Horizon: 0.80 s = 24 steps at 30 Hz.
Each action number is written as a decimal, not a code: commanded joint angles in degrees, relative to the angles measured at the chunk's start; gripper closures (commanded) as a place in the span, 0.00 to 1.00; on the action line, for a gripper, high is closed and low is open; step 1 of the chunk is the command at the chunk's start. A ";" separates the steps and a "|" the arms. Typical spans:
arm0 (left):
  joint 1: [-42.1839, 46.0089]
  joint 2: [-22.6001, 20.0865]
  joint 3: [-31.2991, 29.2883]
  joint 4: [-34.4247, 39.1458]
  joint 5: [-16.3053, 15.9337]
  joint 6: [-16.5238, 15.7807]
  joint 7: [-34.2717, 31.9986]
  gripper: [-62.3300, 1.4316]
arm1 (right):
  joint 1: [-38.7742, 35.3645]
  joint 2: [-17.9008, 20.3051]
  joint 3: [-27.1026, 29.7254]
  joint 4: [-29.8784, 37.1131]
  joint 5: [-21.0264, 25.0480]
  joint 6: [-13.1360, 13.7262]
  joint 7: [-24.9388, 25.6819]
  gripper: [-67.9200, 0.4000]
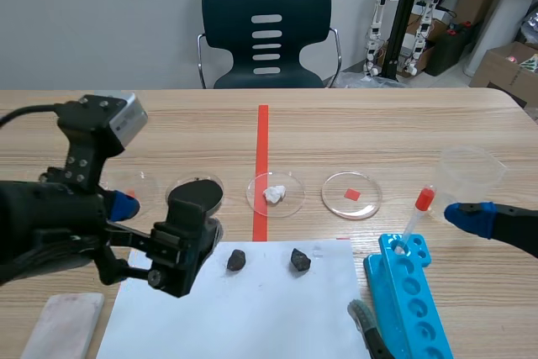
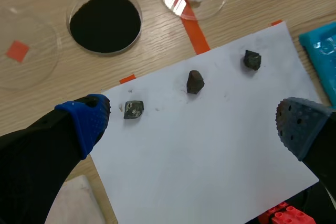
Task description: Pick up the middle mineral with the left hand
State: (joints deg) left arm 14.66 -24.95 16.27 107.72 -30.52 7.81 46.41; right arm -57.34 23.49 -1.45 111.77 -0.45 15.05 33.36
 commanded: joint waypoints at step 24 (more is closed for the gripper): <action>-24.85 13.64 23.37 -20.85 12.41 23.80 13.42 0.00 | 0.35 -0.15 0.52 1.42 0.70 -0.07 1.07 0.00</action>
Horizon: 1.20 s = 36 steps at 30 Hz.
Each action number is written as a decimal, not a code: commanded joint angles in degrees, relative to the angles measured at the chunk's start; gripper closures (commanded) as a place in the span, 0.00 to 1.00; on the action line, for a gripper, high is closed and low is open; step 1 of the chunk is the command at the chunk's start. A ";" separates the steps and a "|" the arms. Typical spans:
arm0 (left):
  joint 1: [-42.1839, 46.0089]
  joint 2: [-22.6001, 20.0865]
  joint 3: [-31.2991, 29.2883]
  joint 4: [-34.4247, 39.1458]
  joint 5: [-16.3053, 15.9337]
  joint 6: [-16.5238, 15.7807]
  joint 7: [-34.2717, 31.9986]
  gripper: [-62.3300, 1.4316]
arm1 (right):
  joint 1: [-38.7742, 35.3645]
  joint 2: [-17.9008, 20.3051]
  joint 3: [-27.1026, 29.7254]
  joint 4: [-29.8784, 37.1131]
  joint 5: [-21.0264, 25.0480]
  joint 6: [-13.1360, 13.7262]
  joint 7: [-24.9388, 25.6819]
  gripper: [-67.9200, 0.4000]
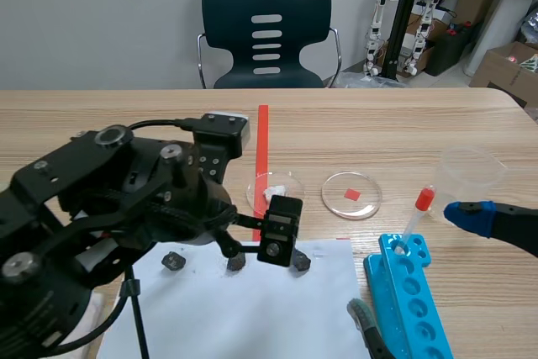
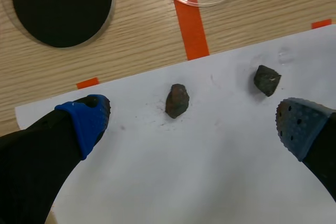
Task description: Pick up the middle mineral with the left hand
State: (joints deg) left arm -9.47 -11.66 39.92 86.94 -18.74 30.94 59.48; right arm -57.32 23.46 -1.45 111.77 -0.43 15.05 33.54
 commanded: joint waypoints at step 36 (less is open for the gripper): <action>-12.76 12.59 0.94 -28.81 2.99 0.22 9.07 0.05 | 0.33 -0.13 0.52 1.42 0.68 -0.07 0.90 0.00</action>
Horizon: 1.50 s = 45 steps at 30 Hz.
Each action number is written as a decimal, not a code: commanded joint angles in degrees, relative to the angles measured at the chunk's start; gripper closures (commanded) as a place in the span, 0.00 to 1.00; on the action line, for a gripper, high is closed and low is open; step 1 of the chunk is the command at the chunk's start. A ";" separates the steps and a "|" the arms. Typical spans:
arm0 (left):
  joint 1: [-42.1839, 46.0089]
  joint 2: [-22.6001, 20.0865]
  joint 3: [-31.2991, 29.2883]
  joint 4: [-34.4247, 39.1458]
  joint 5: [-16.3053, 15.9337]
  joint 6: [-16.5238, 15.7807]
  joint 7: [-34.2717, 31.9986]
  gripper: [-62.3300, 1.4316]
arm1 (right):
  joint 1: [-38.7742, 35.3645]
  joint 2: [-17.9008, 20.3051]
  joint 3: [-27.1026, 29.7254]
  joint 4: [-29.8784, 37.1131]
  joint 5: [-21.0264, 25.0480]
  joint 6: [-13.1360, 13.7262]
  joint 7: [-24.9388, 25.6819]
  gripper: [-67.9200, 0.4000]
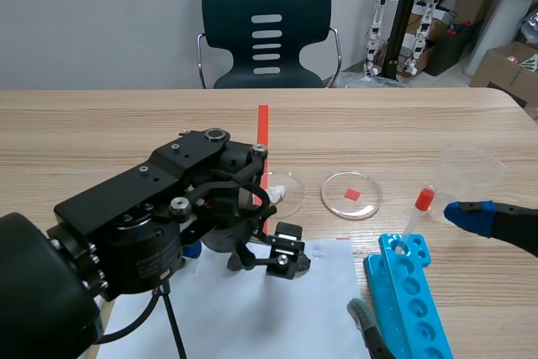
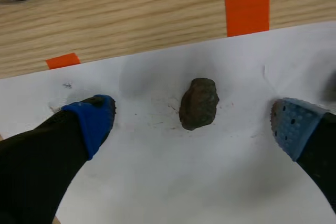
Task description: Pick up the middle mineral with the left hand
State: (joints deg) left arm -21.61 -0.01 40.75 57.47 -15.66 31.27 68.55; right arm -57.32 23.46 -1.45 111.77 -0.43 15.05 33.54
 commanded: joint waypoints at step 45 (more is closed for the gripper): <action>4.57 -6.27 -1.14 19.54 0.07 -0.09 -6.78 0.77 | 0.33 -0.13 0.52 1.42 0.68 -0.07 0.87 0.00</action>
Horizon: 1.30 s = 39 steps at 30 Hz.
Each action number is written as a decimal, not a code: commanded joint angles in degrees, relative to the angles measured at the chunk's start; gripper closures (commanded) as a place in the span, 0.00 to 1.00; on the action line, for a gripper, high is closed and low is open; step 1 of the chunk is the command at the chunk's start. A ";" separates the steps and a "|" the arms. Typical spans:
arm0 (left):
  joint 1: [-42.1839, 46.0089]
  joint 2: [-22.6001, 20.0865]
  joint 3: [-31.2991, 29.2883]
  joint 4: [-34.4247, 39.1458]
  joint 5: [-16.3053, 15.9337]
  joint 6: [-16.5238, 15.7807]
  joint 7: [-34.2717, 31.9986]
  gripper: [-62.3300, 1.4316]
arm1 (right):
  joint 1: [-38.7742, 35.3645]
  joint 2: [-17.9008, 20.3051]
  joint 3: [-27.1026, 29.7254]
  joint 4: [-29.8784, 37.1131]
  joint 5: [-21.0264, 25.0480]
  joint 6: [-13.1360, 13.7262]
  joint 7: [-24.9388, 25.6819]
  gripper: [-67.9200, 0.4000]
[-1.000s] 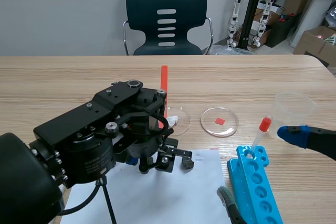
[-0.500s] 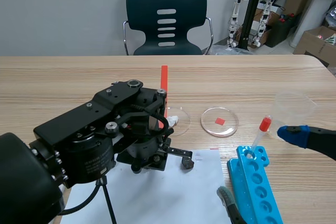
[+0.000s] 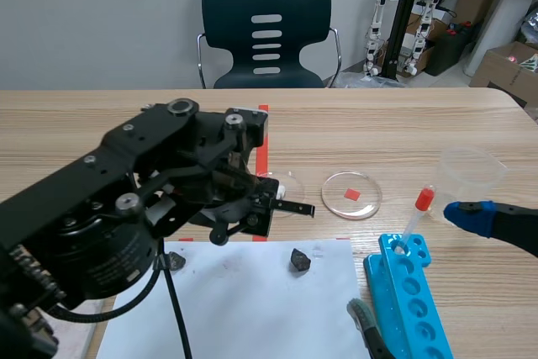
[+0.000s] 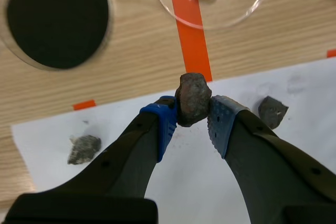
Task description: Pick up the middle mineral with the left hand
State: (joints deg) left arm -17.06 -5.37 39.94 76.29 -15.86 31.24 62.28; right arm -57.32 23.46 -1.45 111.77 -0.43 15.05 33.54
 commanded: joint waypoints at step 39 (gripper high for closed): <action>46.60 -17.73 -36.22 33.92 -0.98 -50.29 -65.83 0.77 | 0.33 -0.13 0.52 1.42 0.68 -0.07 0.87 0.00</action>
State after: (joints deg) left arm 30.20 -23.18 3.73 109.82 -16.47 -19.18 -2.85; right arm -57.32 23.46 -1.45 111.77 -0.43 15.05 33.54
